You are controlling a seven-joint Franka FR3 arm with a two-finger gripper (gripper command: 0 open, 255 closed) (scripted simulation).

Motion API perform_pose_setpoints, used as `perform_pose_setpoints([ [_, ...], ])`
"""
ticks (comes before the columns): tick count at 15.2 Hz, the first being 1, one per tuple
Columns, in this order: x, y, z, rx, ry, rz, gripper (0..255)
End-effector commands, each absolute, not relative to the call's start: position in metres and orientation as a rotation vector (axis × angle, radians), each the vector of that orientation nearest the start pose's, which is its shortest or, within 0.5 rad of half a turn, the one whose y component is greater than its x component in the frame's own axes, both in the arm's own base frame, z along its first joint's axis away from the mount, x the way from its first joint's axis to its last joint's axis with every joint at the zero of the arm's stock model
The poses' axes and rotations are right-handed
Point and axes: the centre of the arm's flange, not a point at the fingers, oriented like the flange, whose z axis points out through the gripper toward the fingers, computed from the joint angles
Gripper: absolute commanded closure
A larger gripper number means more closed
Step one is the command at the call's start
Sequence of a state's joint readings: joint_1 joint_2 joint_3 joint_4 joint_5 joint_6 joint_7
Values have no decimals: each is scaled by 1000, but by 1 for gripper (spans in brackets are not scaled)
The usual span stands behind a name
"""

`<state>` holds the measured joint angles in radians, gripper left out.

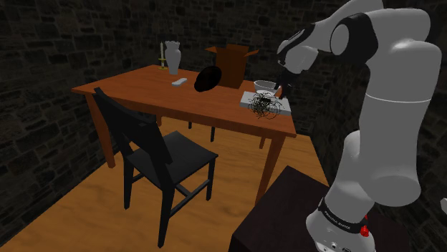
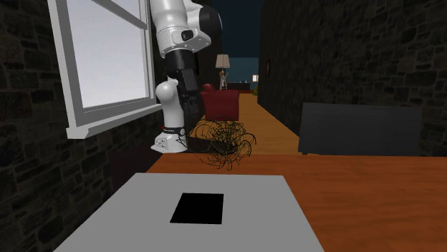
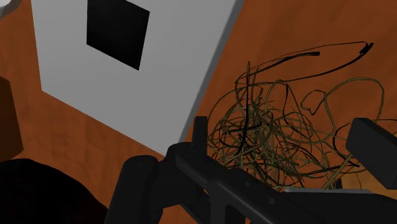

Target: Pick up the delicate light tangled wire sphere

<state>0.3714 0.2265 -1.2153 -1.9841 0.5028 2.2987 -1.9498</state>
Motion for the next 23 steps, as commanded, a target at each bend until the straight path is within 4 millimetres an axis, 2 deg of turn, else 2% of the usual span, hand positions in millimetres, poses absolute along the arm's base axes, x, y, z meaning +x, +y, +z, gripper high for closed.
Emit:
perform_pose_setpoints([
  [1,428,-421,435,-3034,-1380,-417,0],
  [4,428,-421,420,-3034,-1380,-417,0],
  [6,428,-421,417,-3034,-1380,-417,0],
  [7,428,-421,416,-3034,-1380,-417,255],
  [16,428,-421,417,-3034,-1380,-417,255],
  [23,428,-421,454,-3034,-1380,-417,255],
])
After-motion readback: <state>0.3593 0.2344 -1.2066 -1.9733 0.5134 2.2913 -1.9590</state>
